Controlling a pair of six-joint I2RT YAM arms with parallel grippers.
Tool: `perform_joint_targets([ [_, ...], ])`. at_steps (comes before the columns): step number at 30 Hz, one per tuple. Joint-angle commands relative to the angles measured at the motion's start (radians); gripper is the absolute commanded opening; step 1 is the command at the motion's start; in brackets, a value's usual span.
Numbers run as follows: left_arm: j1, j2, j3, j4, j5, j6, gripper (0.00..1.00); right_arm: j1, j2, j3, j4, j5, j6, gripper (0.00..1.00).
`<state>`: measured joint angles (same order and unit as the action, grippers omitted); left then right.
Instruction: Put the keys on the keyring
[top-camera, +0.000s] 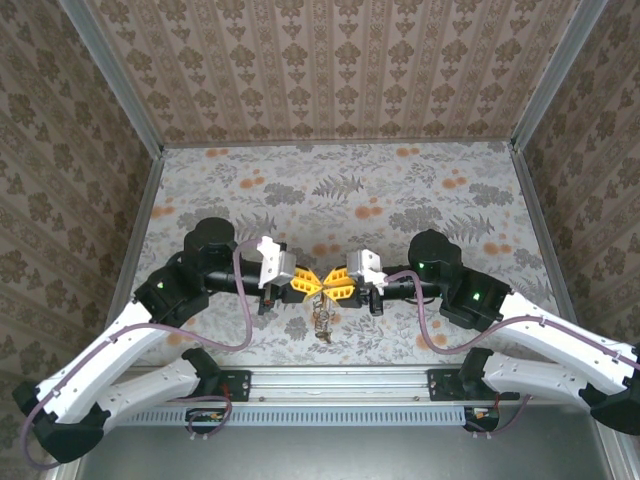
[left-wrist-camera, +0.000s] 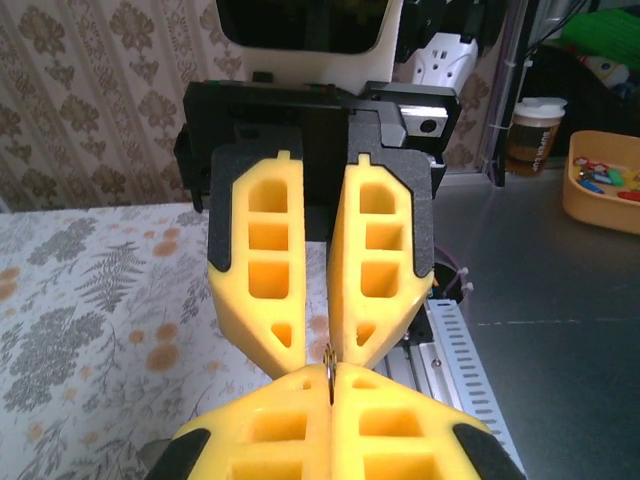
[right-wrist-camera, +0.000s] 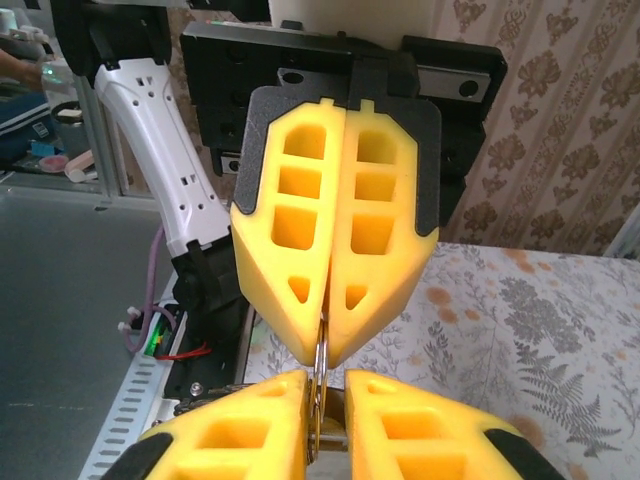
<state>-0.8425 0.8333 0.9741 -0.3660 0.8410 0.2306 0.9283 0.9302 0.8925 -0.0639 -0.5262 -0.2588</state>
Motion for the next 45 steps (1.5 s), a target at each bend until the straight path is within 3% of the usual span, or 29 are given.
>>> perform_joint_targets([
  [1, 0.004, -0.036, -0.024, 0.158, 0.077, -0.054, 0.00, -0.002, -0.001, -0.021, -0.002, -0.024, 0.000, 0.18],
  [12, 0.005, -0.070, -0.088, 0.321, 0.053, -0.090, 0.00, 0.000, -0.004, -0.024, 0.004, 0.001, 0.002, 0.22],
  [19, 0.005, -0.101, -0.169, 0.496, 0.046, -0.159, 0.00, -0.002, -0.026, -0.038, 0.038, 0.021, 0.004, 0.19],
  [24, -0.001, -0.106, -0.199, 0.555, 0.030, -0.190, 0.00, -0.002, -0.032, -0.034, 0.047, 0.032, -0.005, 0.00],
  [26, -0.012, -0.104, -0.176, 0.478, -0.003, -0.157, 0.00, -0.001, -0.037, -0.031, 0.039, 0.060, -0.007, 0.00],
  [30, -0.074, -0.051, -0.038, 0.124, -0.133, -0.010, 0.00, -0.003, -0.057, -0.017, 0.004, 0.111, -0.011, 0.00],
  [34, -0.122, 0.023, 0.118, -0.179, -0.329, 0.109, 0.19, -0.001, -0.046, 0.027, -0.083, 0.157, -0.037, 0.00],
  [39, -0.152, 0.099, 0.244, -0.364, -0.453, 0.195, 0.30, -0.002, -0.003, 0.058, -0.144, 0.209, -0.048, 0.00],
  [45, -0.154, 0.172, 0.331, -0.484, -0.490, 0.245, 0.33, -0.002, 0.018, 0.085, -0.173, 0.226, -0.050, 0.00],
])
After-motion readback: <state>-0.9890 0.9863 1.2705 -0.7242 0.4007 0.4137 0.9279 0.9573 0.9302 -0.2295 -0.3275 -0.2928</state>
